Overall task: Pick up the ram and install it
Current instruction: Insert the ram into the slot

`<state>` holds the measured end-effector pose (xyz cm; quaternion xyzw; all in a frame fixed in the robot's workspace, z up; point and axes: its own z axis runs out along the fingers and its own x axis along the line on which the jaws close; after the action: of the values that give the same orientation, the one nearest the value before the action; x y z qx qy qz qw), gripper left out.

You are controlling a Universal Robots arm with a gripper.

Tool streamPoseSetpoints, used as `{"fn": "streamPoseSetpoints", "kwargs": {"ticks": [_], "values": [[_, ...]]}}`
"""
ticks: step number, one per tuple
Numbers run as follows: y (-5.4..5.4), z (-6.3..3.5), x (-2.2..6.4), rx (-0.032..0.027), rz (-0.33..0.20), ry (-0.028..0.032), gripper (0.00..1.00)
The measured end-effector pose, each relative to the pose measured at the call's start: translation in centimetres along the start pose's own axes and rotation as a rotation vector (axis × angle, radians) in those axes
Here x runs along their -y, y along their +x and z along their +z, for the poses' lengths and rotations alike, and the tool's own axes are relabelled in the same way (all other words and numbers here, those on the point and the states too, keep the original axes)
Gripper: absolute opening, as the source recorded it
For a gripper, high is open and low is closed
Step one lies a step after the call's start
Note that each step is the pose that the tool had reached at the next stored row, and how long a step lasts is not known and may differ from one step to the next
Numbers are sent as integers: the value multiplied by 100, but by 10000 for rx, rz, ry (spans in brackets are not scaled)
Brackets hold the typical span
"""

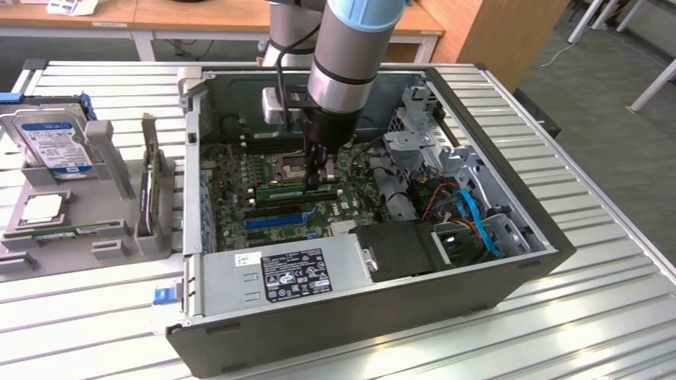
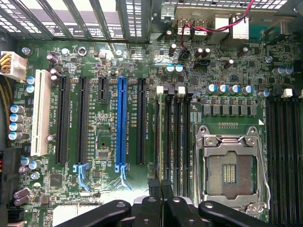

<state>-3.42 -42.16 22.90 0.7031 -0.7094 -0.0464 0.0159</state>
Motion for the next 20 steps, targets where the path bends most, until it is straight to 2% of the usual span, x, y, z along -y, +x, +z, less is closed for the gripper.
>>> {"fn": "streamPoseSetpoints", "kwargs": {"ticks": [20], "values": [[4,27,2,0,0,0,12]]}}
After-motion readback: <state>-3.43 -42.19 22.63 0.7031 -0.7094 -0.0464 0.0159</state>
